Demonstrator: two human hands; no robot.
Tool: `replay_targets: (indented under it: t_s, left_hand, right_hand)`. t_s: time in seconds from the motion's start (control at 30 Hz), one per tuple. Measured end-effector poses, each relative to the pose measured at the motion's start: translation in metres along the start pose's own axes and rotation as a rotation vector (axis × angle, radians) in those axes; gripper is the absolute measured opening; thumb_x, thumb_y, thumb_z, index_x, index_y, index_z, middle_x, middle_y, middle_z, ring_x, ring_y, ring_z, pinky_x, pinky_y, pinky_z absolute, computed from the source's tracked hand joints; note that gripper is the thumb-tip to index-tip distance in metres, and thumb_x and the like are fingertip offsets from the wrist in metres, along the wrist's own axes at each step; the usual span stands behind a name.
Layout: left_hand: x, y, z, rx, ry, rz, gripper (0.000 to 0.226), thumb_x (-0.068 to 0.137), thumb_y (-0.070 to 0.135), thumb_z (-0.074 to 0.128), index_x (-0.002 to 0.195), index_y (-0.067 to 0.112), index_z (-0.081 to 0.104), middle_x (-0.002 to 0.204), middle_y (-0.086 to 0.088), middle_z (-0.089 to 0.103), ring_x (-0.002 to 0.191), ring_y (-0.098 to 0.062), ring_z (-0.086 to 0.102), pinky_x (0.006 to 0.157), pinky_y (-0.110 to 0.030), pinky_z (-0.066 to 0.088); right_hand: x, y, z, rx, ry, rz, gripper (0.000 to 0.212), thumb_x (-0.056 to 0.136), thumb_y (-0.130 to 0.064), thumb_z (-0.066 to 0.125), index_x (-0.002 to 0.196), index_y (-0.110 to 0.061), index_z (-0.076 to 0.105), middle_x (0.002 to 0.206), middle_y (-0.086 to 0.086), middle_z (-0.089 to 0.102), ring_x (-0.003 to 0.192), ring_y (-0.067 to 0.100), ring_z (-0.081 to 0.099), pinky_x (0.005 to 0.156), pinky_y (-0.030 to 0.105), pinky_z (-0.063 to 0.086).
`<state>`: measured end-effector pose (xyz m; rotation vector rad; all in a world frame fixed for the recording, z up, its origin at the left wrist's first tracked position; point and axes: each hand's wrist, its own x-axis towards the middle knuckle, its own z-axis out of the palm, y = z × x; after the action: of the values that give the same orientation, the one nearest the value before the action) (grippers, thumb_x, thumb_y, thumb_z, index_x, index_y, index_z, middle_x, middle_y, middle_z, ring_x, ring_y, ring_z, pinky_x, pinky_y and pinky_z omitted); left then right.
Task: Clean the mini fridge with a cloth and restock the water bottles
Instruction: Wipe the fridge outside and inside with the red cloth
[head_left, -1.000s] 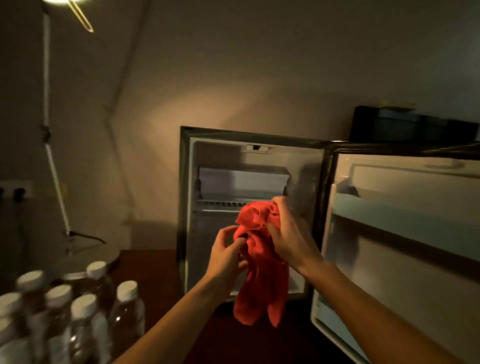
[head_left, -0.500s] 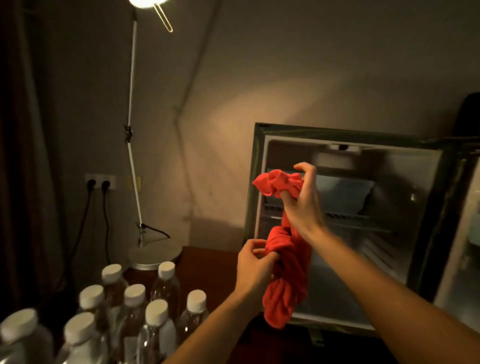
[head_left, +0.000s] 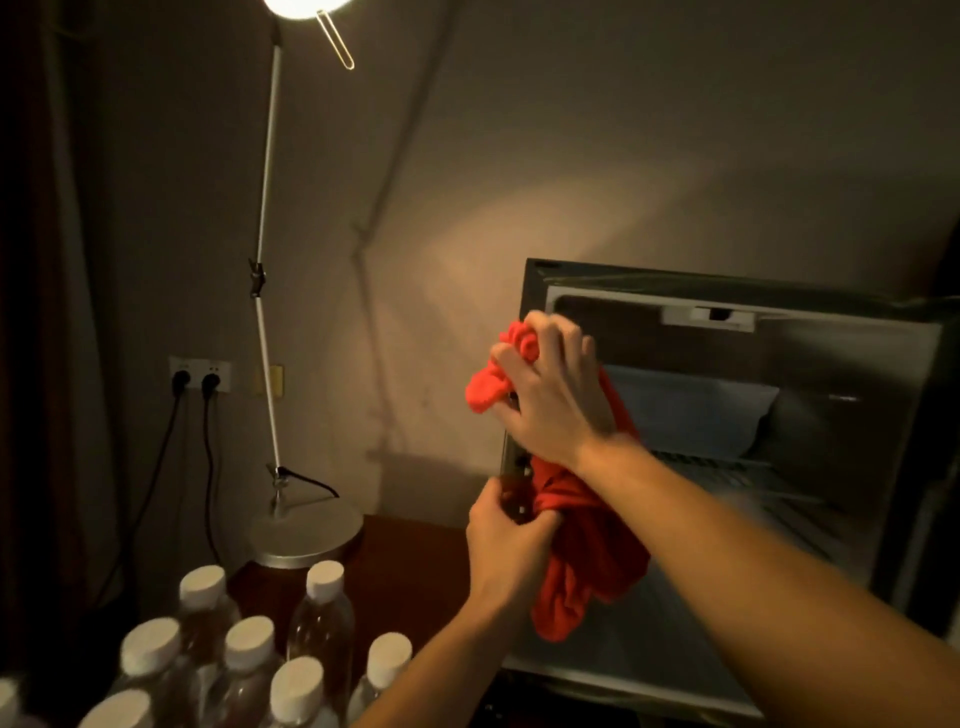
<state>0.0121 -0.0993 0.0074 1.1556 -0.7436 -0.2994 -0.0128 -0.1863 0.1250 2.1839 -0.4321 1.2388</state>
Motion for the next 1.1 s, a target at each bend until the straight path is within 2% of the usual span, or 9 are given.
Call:
replay_targets:
  t_s: [0.2,0.3,0.4,0.53,0.6,0.7,0.83,0.97,1.1]
  left_hand:
    - [0.005,-0.010,-0.019,-0.071,0.105,-0.131,0.023,0.057,0.026,0.075,0.080,0.026,0.071,0.077,0.002,0.074,0.079,-0.020,0.072,0.079,-0.050,0.059]
    - [0.013,-0.008,-0.025,-0.157,0.149,-0.170,0.028,0.056,0.035,0.080,0.082,0.029,0.073,0.079,0.000,0.075,0.083,-0.023,0.073,0.081,-0.051,0.059]
    - [0.020,0.003,-0.024,-0.256,0.148,-0.170,0.012,0.073,0.015,0.079,0.082,0.017,0.071,0.074,-0.003,0.073,0.080,-0.025,0.071,0.074,-0.042,0.058]
    - [0.032,0.022,-0.021,-0.314,0.178,-0.147,0.015,0.084,0.000,0.065,0.083,0.015,0.066,0.070,-0.003,0.069,0.072,-0.019,0.063,0.069,-0.033,0.050]
    - [0.036,0.029,-0.020,-0.328,0.171,-0.150,0.016,0.085,-0.002,0.062,0.084,0.013,0.064,0.070,-0.004,0.068,0.067,-0.016,0.063,0.065,-0.030,0.051]
    - [0.039,0.028,-0.019,-0.318,0.190,-0.176,0.020,0.085,-0.005,0.057,0.081,0.013,0.062,0.065,-0.006,0.063,0.059,-0.019,0.054,0.057,-0.029,0.044]
    - [0.032,0.012,-0.022,-0.306,0.201,-0.261,0.022,0.082,-0.009,0.056,0.082,0.012,0.062,0.072,-0.010,0.065,0.072,-0.023,0.060,0.070,-0.036,0.049]
    - [0.024,0.013,-0.026,-0.310,0.098,-0.303,0.026,0.082,-0.014,0.051,0.087,0.010,0.060,0.068,-0.009,0.059,0.059,-0.020,0.051,0.050,-0.023,0.039]
    - [0.026,0.025,-0.036,-0.294,-0.023,-0.286,0.025,0.082,-0.011,0.052,0.090,0.010,0.064,0.073,-0.006,0.067,0.064,-0.017,0.064,0.063,-0.029,0.054]
  right_hand:
    - [-0.048,0.009,0.021,0.108,0.040,-0.197,0.039,0.086,-0.025,0.056,0.124,-0.020,0.063,0.131,0.012,0.041,0.118,0.035,0.039,0.095,0.049,0.041]
    - [-0.045,0.012,0.016,0.144,0.066,-0.310,0.032,0.090,-0.019,0.056,0.121,-0.017,0.066,0.127,0.011,0.053,0.117,0.033,0.042,0.093,0.044,0.041]
    - [-0.018,0.013,-0.005,0.230,0.147,-0.220,0.027,0.088,-0.016,0.060,0.115,-0.014,0.065,0.117,0.009,0.061,0.112,0.031,0.047,0.094,0.041,0.044]
    - [0.017,0.021,-0.025,0.194,0.157,-0.102,0.028,0.080,-0.006,0.057,0.106,-0.012,0.065,0.118,0.011,0.061,0.116,0.032,0.047,0.102,0.040,0.041]
    - [0.005,0.018,-0.021,0.214,0.066,-0.219,0.028,0.084,-0.016,0.057,0.108,-0.009,0.068,0.127,0.013,0.059,0.123,0.034,0.046,0.106,0.044,0.038]
    - [-0.039,0.009,-0.011,0.242,-0.097,-0.322,0.057,0.093,-0.047,0.048,0.129,-0.005,0.060,0.145,0.016,0.047,0.138,0.032,0.036,0.114,0.044,0.028]
    - [-0.078,0.012,-0.002,0.156,-0.264,-0.389,0.089,0.087,-0.067,0.050,0.145,0.000,0.039,0.155,0.022,0.027,0.147,0.034,0.018,0.118,0.047,0.021]
    - [-0.088,0.019,0.006,0.143,-0.116,-0.459,0.045,0.099,-0.031,0.053,0.133,-0.001,0.056,0.149,0.021,0.039,0.140,0.034,0.034,0.110,0.046,0.035]
    - [-0.067,0.029,-0.003,0.082,-0.040,-0.542,0.030,0.098,-0.014,0.052,0.124,-0.005,0.063,0.142,0.015,0.051,0.129,0.033,0.048,0.106,0.043,0.040]
